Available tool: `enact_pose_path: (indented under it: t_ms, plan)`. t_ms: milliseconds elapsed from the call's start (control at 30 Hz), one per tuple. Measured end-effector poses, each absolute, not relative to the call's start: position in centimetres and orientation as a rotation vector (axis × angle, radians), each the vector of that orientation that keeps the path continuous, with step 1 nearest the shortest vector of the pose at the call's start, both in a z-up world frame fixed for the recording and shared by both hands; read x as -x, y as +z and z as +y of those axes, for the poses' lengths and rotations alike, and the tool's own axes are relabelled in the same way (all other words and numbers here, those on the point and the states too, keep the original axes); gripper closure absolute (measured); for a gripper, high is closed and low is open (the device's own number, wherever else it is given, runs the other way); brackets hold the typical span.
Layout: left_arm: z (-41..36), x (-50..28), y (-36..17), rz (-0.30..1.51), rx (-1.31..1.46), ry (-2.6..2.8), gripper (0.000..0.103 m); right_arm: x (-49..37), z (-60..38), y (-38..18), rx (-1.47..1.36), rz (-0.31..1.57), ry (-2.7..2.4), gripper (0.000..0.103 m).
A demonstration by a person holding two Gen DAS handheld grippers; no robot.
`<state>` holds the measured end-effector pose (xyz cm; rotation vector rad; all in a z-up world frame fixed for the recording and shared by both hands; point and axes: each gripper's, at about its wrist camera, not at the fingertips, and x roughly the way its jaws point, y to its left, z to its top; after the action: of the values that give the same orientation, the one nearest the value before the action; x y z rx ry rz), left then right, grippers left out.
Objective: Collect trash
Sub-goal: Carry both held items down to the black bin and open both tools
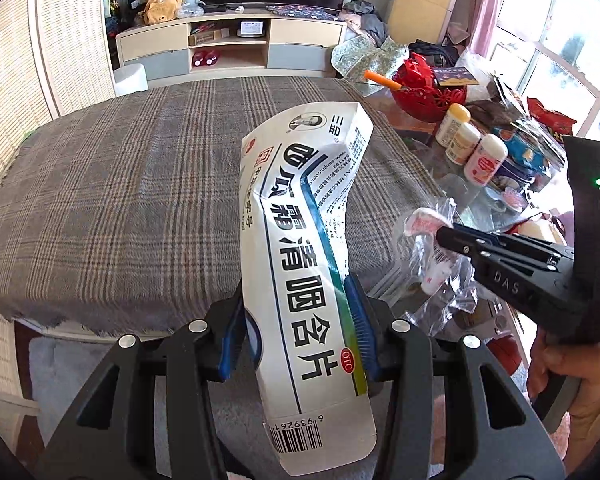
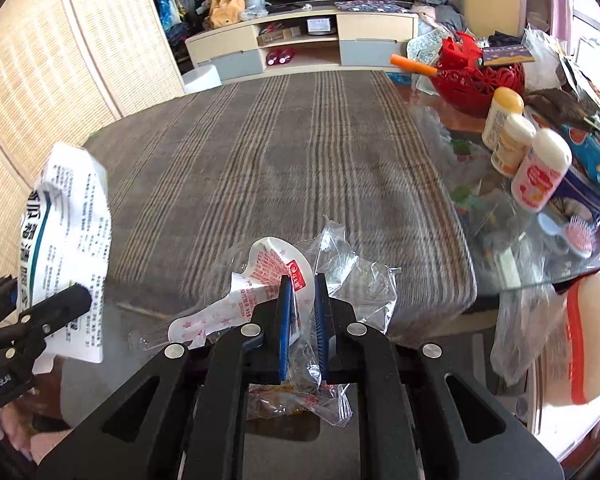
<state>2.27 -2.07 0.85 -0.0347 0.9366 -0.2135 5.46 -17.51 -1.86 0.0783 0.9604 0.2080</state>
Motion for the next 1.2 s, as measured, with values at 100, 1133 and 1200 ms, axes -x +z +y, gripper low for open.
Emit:
enact_pose_path:
  t_ms: [100, 1133, 1200]
  plan:
    - [-2.3, -0.8, -0.4, 0.951, 0.051, -0.224, 0.059, -3.2, -17.4, -2.9, -0.086, 0.974, 0.229, 0.091]
    - [-1.3, -0.8, -18.1, 1.174, 0.11, -0.226, 0.059, -0.8, -14.1, -19.8, -0.144, 1.187, 0.352, 0.09]
    - [-1.3, -1.1, -18.5, 1.181, 0.113, -0.233, 0.059, -0.9, -13.9, -20.1, -0.139, 1.192, 0.356, 0.09]
